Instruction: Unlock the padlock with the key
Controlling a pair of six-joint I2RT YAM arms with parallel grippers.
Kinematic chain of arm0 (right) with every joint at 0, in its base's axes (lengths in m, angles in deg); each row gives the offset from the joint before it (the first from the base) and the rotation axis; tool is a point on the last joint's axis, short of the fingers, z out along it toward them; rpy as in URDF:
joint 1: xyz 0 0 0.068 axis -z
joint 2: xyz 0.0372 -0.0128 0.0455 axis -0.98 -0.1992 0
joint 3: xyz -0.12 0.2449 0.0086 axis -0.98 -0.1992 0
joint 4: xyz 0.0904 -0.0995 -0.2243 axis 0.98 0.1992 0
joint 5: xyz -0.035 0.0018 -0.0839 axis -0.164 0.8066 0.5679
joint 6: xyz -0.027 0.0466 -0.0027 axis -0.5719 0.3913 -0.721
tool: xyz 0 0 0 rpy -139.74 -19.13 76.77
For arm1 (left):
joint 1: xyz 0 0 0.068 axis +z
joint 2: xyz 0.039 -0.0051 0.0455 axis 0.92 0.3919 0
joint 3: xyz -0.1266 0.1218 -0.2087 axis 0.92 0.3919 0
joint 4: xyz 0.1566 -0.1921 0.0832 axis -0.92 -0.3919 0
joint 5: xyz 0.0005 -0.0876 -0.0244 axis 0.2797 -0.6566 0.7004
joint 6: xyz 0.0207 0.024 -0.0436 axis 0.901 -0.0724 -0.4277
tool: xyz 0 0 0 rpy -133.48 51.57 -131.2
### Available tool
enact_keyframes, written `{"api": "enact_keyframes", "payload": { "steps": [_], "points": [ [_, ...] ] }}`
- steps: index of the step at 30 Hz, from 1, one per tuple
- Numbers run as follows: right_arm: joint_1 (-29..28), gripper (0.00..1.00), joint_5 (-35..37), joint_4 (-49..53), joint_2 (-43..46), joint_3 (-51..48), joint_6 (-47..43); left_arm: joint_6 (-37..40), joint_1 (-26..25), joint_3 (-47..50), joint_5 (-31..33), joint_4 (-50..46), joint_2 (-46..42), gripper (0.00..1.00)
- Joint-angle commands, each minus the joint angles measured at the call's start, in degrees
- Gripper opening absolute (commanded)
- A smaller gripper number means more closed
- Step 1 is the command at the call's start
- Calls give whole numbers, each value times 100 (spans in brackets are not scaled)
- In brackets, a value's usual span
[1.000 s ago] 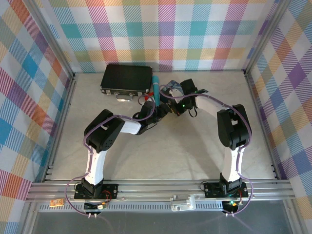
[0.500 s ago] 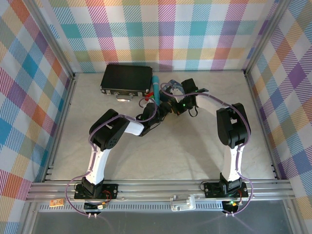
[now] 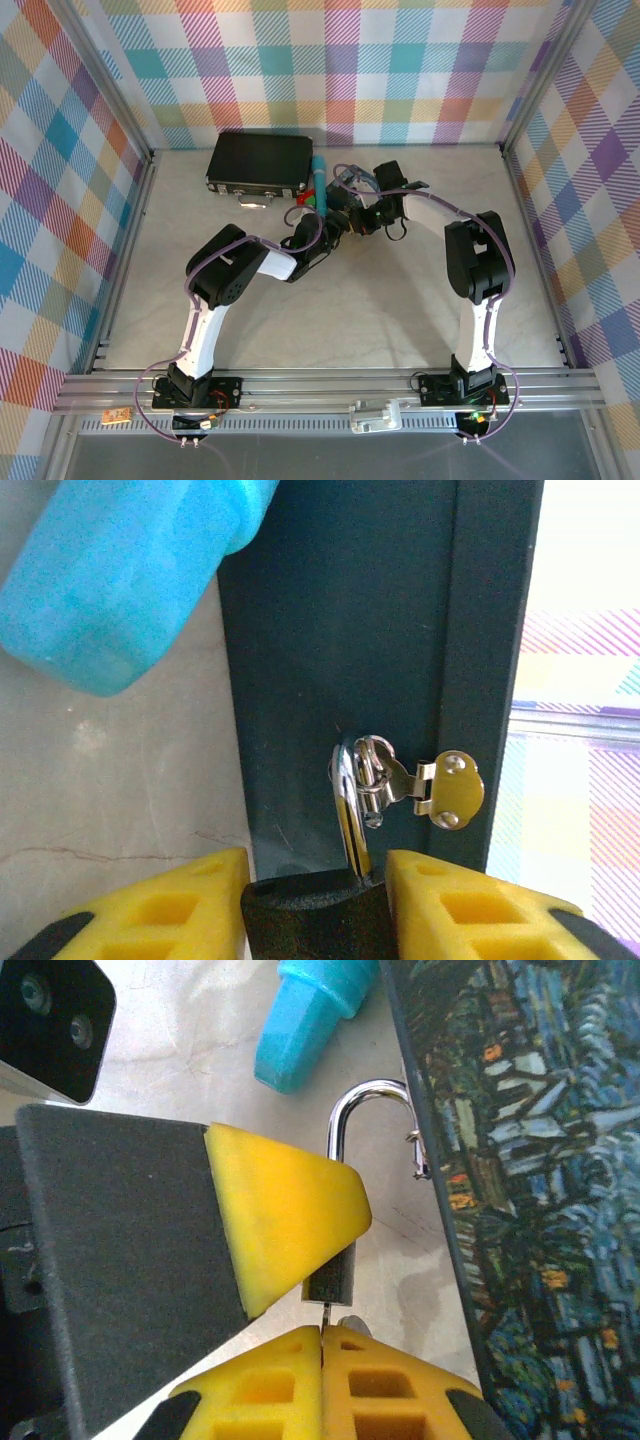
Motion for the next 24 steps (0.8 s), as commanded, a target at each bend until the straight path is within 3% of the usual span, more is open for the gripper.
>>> {"api": "enact_keyframes", "payload": {
  "steps": [1, 7, 9, 15, 20, 24],
  "points": [
    [-15, 0, -368, 33, 17, -92, 74, -152, -89, 47, 18, 418, 89, 32],
    [-7, 1, -371, -68, 137, -216, 74, -115, -89, -27, -28, 365, 124, 21],
    [-6, 8, -306, -113, 243, -286, 292, -117, -89, -41, -62, 352, 138, 20],
    [3, 47, -206, -53, 692, -444, 776, 47, -89, -1, -93, 186, 27, 19],
    [83, 59, 344, -253, 1276, -846, 1615, 126, -89, 14, -131, 68, -33, 18],
    [316, 78, 647, -834, 1428, -1107, 2549, 195, -89, 3, -176, -27, -64, 17]
  ]
}}
